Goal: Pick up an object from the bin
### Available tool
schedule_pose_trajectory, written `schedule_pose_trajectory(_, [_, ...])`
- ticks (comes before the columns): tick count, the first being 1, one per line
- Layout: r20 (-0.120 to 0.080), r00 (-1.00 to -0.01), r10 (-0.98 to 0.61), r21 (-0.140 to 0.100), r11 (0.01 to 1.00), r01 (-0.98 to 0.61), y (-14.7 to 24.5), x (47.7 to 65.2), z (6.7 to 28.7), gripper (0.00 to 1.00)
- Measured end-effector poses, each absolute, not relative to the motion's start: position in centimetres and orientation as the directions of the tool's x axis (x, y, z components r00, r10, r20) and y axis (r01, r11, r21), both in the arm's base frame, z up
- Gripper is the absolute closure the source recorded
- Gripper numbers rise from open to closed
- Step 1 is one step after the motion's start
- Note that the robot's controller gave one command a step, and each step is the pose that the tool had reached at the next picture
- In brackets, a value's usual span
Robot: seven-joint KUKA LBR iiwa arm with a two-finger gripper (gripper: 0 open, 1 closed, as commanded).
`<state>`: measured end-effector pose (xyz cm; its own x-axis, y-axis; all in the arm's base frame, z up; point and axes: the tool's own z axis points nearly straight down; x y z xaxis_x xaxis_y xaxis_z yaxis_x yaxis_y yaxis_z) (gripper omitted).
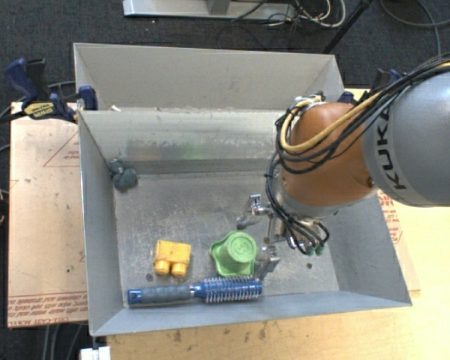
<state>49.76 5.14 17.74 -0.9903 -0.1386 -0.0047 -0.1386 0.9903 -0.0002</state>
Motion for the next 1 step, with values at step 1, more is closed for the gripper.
schedule_pose_trajectory(1, [-0.006, -0.994, -0.112, 0.001, 0.994, -0.112, 6.84, 49.23, 12.9, 0.0])
